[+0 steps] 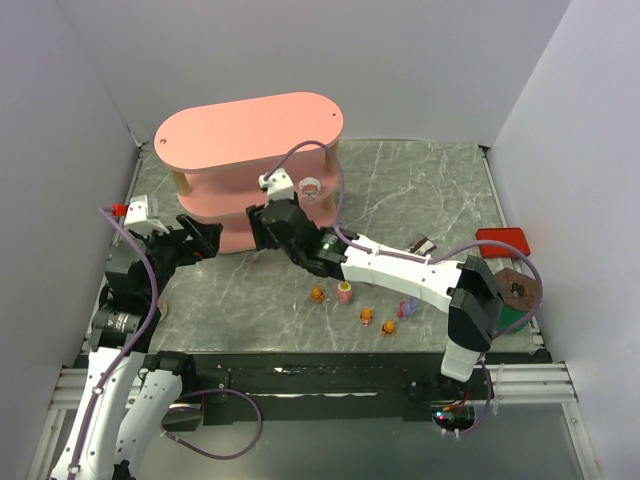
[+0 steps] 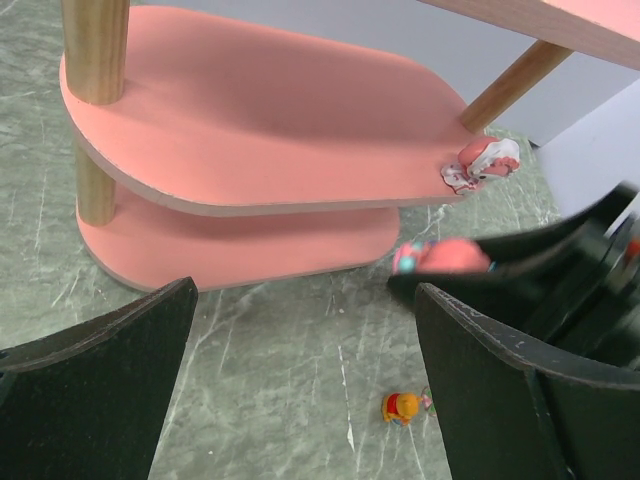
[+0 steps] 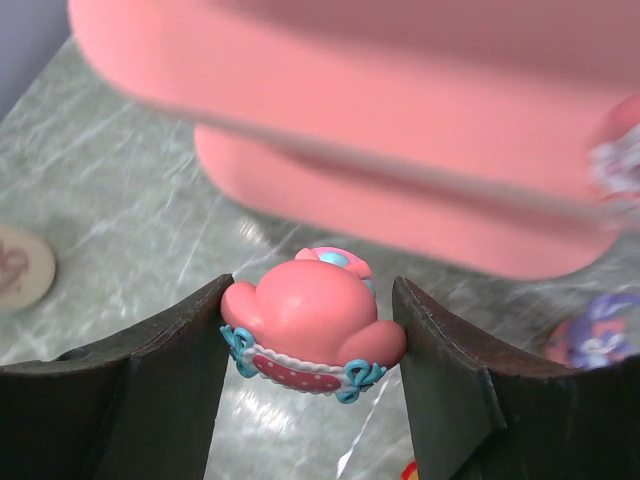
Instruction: Place and organize the plastic toys onto the shelf
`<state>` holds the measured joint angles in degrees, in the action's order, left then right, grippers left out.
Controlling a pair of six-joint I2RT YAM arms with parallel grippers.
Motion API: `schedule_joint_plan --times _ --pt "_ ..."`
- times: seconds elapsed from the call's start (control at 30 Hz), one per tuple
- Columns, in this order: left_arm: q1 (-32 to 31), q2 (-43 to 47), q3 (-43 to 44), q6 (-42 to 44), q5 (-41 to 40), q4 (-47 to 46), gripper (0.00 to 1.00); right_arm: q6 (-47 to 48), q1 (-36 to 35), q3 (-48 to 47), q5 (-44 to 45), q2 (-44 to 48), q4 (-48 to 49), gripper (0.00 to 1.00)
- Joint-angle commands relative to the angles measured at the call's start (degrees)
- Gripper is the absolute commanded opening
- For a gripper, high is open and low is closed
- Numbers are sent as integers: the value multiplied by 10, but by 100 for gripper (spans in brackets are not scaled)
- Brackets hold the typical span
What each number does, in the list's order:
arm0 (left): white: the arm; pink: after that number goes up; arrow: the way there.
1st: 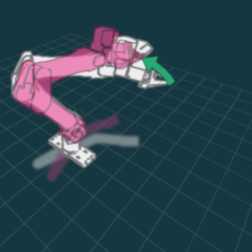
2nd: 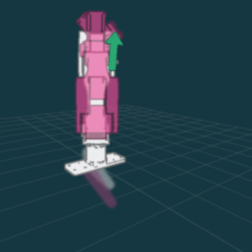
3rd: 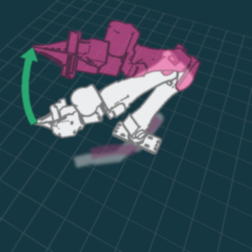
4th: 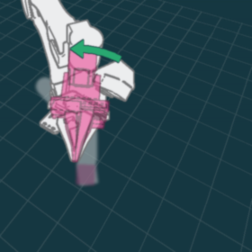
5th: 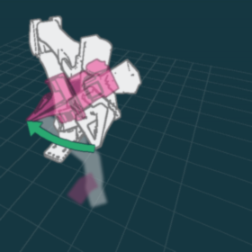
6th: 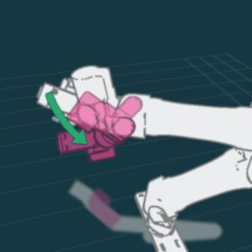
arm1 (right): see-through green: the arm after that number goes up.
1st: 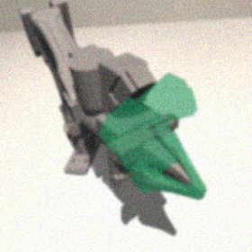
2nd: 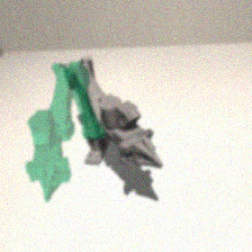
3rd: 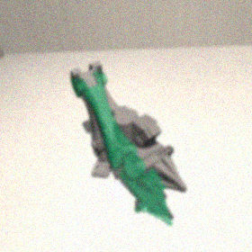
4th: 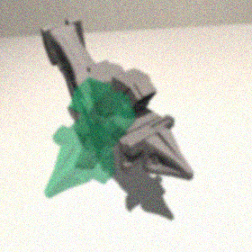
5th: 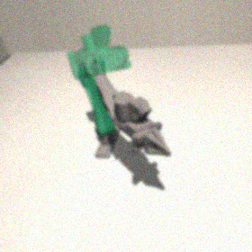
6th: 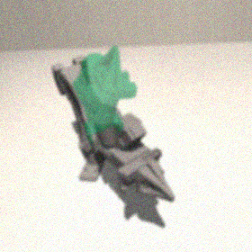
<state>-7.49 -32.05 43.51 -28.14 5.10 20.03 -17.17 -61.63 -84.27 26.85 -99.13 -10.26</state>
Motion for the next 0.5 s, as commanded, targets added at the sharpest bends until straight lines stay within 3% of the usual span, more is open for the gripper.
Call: schedule_joint_plan --times 0.0,0.47 --pt "1 6 8 1 -4 -5 96 7 24 -56 17 -5 7 35" --pt "1 4 7 1 -1 -6 96 36 44 -141 12 -77 0 36"
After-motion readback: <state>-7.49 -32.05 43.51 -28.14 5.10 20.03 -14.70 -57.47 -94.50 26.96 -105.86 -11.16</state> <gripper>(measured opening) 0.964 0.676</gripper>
